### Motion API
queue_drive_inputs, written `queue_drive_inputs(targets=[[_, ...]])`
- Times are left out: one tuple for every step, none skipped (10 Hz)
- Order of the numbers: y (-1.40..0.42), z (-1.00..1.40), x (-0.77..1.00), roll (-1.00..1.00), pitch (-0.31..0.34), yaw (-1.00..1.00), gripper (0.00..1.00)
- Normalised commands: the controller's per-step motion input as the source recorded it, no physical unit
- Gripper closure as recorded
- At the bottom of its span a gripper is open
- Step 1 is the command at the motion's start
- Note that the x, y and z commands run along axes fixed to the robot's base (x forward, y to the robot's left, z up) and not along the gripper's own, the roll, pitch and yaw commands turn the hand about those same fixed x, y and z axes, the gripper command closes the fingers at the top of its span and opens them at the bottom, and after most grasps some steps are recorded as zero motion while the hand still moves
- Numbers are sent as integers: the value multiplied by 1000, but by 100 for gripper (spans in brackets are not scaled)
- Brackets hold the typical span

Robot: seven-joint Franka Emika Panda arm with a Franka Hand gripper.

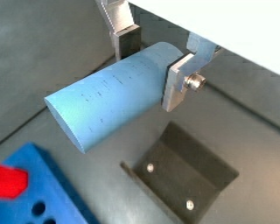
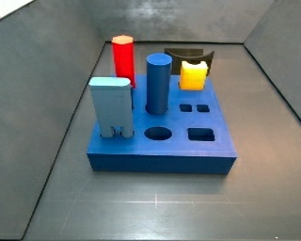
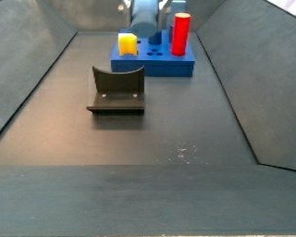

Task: Pick up the oval object. Move up. Place the oval object on the fixture. Regrasp the oval object. Move to above the board. Insert the oval object.
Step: Place the oval object on the fixture.

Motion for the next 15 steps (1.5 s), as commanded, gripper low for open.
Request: queue_drive_inputs(targets=[[61, -86, 884, -1000, 252, 99, 100], [57, -46, 820, -1000, 275, 49, 100], [56, -42, 755, -876, 253, -6, 100], [54, -29, 654, -630, 199, -81, 100], [56, -26, 611, -527, 182, -96, 100], [53, -21, 530, -327, 146, -113, 100], [38, -15, 462, -229, 122, -116, 100], [41, -10, 384, -197, 95, -111, 100], [44, -11, 280, -189, 79, -91, 100], [46, -13, 215, -185, 74, -80, 100], [73, -1000, 138, -1000, -6, -86, 100], [79, -1000, 126, -1000, -7, -92, 100], [85, -1000, 131, -1000, 7, -94, 100], [88, -1000, 149, -1000, 42, -93, 100], [96, -1000, 160, -1000, 58, -96, 100]])
